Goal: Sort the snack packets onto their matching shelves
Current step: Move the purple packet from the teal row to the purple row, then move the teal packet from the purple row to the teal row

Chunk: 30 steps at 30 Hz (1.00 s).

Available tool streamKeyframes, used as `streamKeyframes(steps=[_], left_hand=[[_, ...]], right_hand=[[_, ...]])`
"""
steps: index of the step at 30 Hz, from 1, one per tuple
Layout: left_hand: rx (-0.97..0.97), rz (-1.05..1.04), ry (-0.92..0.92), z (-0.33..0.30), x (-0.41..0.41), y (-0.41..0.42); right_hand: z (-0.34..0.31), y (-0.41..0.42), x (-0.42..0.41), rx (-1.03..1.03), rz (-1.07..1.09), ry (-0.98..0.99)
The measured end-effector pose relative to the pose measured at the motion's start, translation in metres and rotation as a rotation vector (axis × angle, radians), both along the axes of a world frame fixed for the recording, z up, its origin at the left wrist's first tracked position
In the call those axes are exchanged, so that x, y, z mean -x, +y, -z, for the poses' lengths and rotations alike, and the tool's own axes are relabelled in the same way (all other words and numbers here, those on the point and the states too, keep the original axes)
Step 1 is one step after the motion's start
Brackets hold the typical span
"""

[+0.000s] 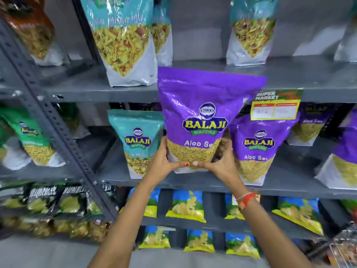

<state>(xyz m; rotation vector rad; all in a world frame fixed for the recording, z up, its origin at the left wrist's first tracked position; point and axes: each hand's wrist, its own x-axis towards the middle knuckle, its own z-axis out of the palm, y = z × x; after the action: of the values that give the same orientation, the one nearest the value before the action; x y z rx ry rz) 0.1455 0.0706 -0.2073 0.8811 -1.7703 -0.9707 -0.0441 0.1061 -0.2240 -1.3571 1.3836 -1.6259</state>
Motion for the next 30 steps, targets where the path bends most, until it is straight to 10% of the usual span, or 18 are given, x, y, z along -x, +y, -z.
streamKeyframes(steps=[18, 25, 30], left_hand=[[-0.324, 0.046, -0.201, 0.131, 0.000, -0.085], [-0.369, -0.013, -0.046, 0.136, -0.020, -0.058], [-0.134, -0.458, 0.275, 0.120, -0.111, -0.060]], right_hand=[[0.115, -0.055, -0.020, -0.261, 0.092, 0.019], [0.105, -0.034, -0.059, -0.112, 0.387, 0.248], [0.118, -0.059, -0.130, -0.129, 0.027, 0.343]])
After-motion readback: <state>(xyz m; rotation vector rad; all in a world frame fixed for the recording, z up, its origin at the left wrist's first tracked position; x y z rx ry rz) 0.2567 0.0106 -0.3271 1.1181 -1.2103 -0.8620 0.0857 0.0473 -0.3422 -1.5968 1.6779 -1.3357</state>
